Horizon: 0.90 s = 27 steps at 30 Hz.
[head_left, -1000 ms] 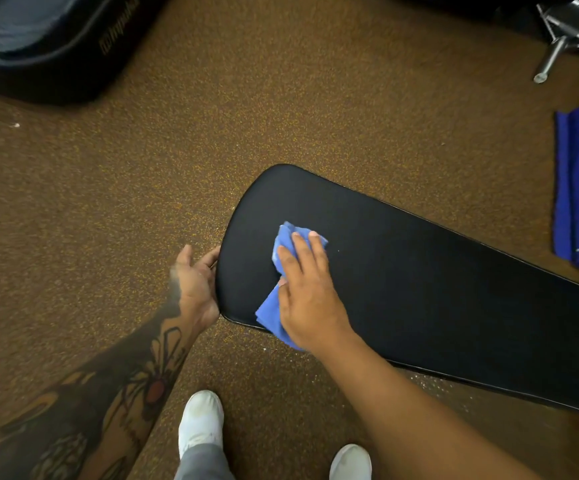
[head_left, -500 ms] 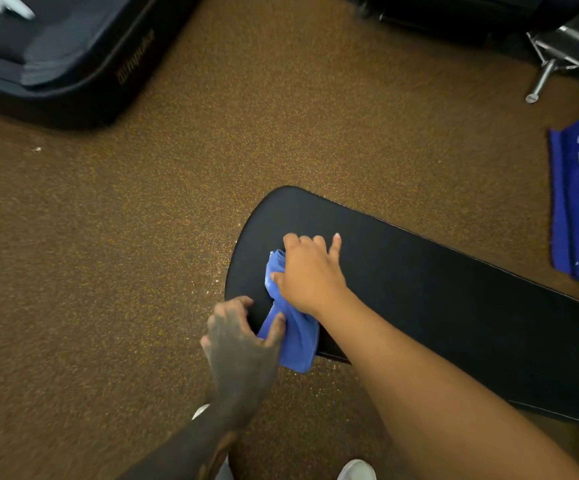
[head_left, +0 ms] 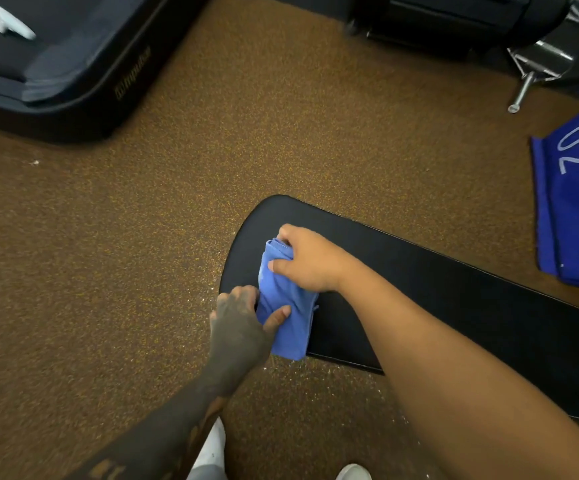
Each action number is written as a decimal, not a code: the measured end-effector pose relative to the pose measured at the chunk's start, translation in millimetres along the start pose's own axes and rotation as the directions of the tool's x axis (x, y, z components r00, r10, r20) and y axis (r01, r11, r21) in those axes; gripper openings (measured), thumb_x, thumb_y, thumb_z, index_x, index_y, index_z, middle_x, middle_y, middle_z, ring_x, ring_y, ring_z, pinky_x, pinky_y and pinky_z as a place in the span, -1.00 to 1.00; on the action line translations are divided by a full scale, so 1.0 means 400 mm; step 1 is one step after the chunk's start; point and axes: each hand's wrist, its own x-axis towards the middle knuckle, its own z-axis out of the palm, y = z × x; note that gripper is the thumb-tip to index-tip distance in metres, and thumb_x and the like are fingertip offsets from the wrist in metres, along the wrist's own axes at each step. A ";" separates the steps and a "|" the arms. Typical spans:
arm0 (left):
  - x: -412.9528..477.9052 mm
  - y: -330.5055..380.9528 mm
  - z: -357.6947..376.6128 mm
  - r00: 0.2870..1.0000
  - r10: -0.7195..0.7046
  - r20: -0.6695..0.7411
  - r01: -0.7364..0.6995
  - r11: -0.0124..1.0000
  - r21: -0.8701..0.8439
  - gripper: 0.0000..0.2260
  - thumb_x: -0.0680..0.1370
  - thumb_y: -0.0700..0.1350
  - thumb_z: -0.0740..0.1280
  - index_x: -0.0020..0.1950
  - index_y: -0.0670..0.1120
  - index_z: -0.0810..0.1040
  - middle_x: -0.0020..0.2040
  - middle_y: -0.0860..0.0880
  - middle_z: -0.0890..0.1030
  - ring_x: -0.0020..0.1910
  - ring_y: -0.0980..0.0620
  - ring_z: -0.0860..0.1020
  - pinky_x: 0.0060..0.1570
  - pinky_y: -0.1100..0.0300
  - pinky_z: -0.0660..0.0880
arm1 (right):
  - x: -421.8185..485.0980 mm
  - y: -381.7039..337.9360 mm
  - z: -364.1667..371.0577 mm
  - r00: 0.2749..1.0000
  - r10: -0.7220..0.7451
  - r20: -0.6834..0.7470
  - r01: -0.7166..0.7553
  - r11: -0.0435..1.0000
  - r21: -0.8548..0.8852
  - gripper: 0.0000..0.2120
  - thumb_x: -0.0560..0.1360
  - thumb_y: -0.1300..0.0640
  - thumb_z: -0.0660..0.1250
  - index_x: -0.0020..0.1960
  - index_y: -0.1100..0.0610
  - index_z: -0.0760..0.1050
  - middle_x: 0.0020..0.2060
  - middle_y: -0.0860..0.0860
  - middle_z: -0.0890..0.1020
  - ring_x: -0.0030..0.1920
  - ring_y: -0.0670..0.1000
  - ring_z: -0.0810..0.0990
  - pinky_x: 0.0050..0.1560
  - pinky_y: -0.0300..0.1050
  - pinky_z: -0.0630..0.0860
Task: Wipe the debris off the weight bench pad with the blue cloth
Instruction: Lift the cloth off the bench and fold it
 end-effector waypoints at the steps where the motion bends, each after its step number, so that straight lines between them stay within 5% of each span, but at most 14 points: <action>1: 0.002 0.005 -0.006 1.000 0.002 0.005 -0.001 0.998 -0.065 -0.63 0.49 0.18 0.44 -0.20 0.02 0.30 -0.25 0.08 0.37 -0.19 0.02 0.35 -0.12 0.06 0.25 | -0.003 0.002 -0.009 1.000 -0.004 -0.016 0.005 0.998 0.055 -0.78 0.49 0.09 0.39 0.00 0.19 0.42 -0.17 0.06 0.55 -0.16 0.08 0.53 -0.22 -0.06 0.40; 5: 0.018 0.023 -0.062 0.994 -0.006 0.112 0.049 0.919 -0.391 -0.73 0.50 -0.03 0.51 -0.15 -0.10 0.44 -0.30 -0.02 0.54 -0.34 0.02 0.48 -0.31 0.16 0.43 | -0.015 0.016 -0.050 0.993 0.022 -0.118 0.014 0.956 0.292 -0.83 0.47 0.10 0.43 -0.02 0.07 0.46 -0.17 -0.03 0.56 -0.19 -0.06 0.52 -0.15 -0.12 0.45; 8: 0.046 0.040 -0.120 0.970 -0.031 0.239 0.185 0.732 -0.656 -0.69 0.44 -0.08 0.57 0.03 -0.11 0.50 -0.11 -0.14 0.73 -0.11 -0.11 0.71 -0.10 0.00 0.63 | -0.031 0.024 -0.087 0.973 0.094 -0.213 0.019 0.879 0.477 -0.83 0.49 0.13 0.43 0.04 0.05 0.49 -0.05 0.03 0.61 -0.09 -0.03 0.58 -0.01 -0.03 0.53; 13: 0.113 0.119 -0.204 0.963 -0.010 0.269 0.244 0.452 -0.858 -0.47 0.19 -0.01 0.59 0.07 -0.07 0.48 -0.17 -0.11 0.71 -0.20 -0.05 0.67 -0.25 0.13 0.60 | -0.085 0.021 -0.199 0.937 0.159 -0.311 0.074 0.780 0.621 -0.64 0.53 0.20 0.35 0.26 -0.11 0.48 0.21 0.01 0.54 0.13 0.02 0.57 0.21 0.03 0.55; 17: 0.164 0.237 -0.273 0.972 0.022 0.235 0.214 0.341 -0.915 -0.72 0.33 -0.21 0.50 -0.15 -0.01 0.43 -0.24 -0.07 0.53 -0.27 0.00 0.51 -0.29 0.13 0.47 | -0.179 0.015 -0.340 0.977 0.123 -0.174 0.064 0.607 0.792 -0.47 0.58 0.32 0.22 0.26 -0.29 0.49 0.22 -0.15 0.54 0.09 -0.08 0.54 0.11 -0.01 0.47; 22: 0.208 0.435 -0.362 0.969 0.105 0.223 0.171 0.368 -0.914 -0.64 0.53 -0.42 0.30 -0.28 0.00 0.37 -0.31 -0.06 0.44 -0.31 -0.02 0.45 -0.36 0.16 0.42 | -0.318 0.003 -0.488 0.939 0.156 -0.306 0.188 0.513 0.838 -0.55 0.59 0.40 0.16 0.22 -0.07 0.57 0.18 0.00 0.59 0.11 0.06 0.55 0.18 0.20 0.47; 27: 0.171 0.685 -0.444 0.934 0.253 0.252 0.093 0.509 -0.856 -0.56 0.53 -0.46 0.23 -0.43 -0.04 0.53 -0.37 -0.07 0.54 -0.30 -0.07 0.49 -0.28 0.10 0.44 | -0.480 -0.011 -0.601 0.799 0.334 -0.500 0.274 0.538 0.797 -0.60 0.53 0.43 0.15 -0.15 0.04 0.64 -0.08 0.08 0.59 -0.16 0.12 0.48 -0.23 -0.02 0.45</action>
